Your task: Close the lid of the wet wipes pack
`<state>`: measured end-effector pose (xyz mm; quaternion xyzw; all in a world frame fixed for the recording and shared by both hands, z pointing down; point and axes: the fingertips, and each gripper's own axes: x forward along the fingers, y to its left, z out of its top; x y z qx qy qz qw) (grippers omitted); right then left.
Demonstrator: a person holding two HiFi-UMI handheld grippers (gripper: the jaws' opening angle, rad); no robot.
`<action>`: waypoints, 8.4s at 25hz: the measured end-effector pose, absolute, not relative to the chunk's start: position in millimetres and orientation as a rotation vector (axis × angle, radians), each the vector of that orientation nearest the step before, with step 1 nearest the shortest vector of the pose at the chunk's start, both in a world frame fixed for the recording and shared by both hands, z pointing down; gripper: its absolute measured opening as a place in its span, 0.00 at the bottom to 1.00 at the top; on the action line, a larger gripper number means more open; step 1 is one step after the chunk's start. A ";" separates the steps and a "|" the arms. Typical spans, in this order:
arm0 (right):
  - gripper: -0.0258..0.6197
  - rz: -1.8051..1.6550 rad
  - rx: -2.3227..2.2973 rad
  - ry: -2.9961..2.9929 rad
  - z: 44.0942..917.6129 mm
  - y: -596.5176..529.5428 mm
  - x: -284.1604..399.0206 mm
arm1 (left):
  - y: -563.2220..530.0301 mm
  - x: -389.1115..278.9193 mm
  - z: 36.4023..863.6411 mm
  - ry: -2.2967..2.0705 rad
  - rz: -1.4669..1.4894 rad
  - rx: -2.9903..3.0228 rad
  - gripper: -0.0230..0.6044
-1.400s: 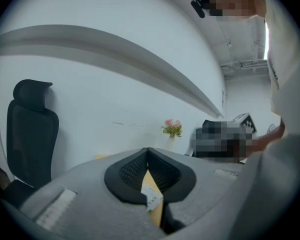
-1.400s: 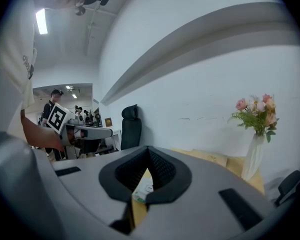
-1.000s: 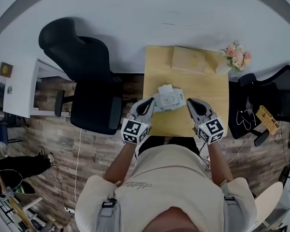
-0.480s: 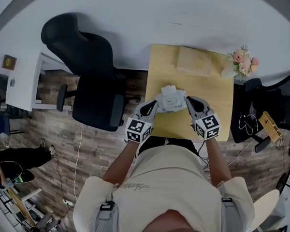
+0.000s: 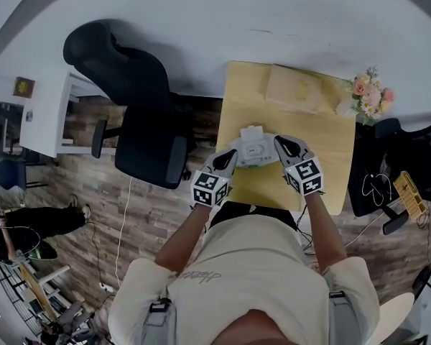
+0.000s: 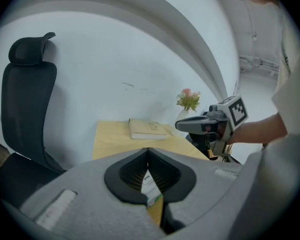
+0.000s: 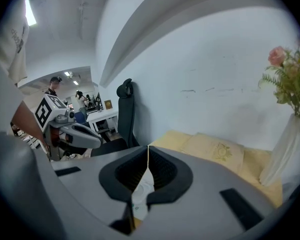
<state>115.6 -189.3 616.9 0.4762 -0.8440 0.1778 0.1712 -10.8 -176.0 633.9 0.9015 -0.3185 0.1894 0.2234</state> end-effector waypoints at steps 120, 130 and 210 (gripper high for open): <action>0.04 0.787 0.723 -2.016 764.8 -163.8 37.0 | -149.4 -56.5 675.2 -0.896 0.495 2.349 0.06; 0.04 0.781 0.723 -1.956 780.3 -163.3 32.7 | -163.9 -74.4 676.7 -0.878 0.492 2.341 0.06; 0.04 0.055 1.614 -2.547 395.5 -115.0 137.6 | -168.7 0.1 392.0 -1.027 0.095 2.903 0.06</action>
